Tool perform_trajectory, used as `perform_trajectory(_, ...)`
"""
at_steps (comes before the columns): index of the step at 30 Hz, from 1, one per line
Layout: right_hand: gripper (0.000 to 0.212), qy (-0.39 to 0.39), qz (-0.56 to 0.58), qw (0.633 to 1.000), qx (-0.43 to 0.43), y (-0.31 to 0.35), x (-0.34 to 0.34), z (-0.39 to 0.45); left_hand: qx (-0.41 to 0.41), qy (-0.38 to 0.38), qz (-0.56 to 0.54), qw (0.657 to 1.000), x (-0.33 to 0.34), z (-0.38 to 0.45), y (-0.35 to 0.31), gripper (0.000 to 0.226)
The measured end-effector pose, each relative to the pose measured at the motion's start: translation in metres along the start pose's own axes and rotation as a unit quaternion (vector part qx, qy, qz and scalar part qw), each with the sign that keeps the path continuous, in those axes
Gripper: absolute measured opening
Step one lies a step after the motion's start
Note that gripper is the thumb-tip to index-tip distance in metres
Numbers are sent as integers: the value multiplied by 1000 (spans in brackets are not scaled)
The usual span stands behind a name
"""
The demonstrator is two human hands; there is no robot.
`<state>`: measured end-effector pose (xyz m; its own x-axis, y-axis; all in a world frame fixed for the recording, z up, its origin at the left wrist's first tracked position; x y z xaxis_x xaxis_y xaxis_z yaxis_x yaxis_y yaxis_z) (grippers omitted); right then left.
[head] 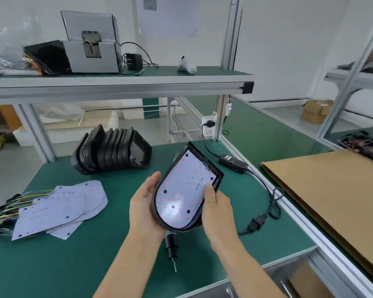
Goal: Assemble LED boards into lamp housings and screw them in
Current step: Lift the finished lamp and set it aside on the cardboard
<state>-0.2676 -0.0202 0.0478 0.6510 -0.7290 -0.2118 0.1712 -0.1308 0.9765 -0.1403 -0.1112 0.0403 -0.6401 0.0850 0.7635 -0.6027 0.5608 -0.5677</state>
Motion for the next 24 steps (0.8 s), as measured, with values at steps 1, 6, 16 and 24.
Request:
perform_trajectory(1,43,-6,-20,1000,-11,-1,-14,7,-9,13,30,999,8,2,10,27)
perform_trajectory(6,46,-61,-137,988,-33,-17,-95,39,-46,54,243,967,56,10,69,45)
perform_trajectory(16,49,-224,-101,968,45,-56,-225,105,-115,149,332,924,157,62,185,25)
perform_trajectory(24,28,-216,74,963,146,-107,-300,135,-164,161,306,924,211,94,276,25)
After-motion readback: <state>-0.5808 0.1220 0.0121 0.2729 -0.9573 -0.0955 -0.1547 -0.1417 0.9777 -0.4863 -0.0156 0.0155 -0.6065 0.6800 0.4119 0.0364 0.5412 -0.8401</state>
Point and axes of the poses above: each hand's wrist, its own z-axis towards the middle knuckle, its own x-axis out of the palm, y = z × x, the point moved 5 cm from there along z, towards the middle knuckle, and after that the axes turned 3 degrees about -x, right-handed, at the moved point
